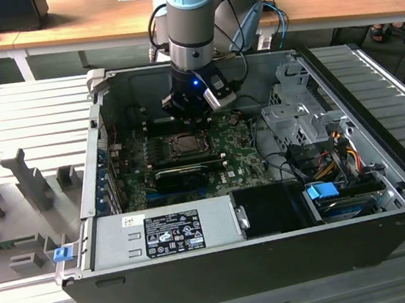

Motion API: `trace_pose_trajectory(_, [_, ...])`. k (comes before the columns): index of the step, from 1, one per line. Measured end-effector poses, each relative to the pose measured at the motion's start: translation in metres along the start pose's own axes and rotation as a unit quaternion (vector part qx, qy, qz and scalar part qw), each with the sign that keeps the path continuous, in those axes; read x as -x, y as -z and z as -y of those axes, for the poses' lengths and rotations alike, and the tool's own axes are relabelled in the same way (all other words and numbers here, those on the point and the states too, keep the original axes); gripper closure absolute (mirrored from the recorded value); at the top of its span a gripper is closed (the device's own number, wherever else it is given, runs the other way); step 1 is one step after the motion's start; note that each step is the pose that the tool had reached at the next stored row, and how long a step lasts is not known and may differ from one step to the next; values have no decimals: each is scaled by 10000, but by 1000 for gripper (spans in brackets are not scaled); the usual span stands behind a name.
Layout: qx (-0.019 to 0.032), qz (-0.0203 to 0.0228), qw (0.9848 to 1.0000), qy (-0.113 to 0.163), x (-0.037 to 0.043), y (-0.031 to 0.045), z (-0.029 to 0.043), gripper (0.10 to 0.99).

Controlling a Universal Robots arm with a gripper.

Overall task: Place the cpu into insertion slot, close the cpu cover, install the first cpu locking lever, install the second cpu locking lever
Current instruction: 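Install the first cpu locking lever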

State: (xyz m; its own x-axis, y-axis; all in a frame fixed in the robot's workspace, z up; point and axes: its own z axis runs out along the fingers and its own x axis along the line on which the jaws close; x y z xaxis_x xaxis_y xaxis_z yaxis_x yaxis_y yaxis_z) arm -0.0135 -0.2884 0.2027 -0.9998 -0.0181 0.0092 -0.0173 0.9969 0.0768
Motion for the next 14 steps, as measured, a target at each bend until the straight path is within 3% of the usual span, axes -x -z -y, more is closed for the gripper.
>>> trace_pose_trajectory(7, [-13,0,10000,0,3,-27,2,980])
trace_pose_trajectory(9, [30,1,10000,0,5,-25,4,980])
trace_pose_trajectory(10, [49,3,10000,1,7,10,-4,980])
trace_pose_trajectory(14, [42,-3,10000,0,5,166,-13,980])
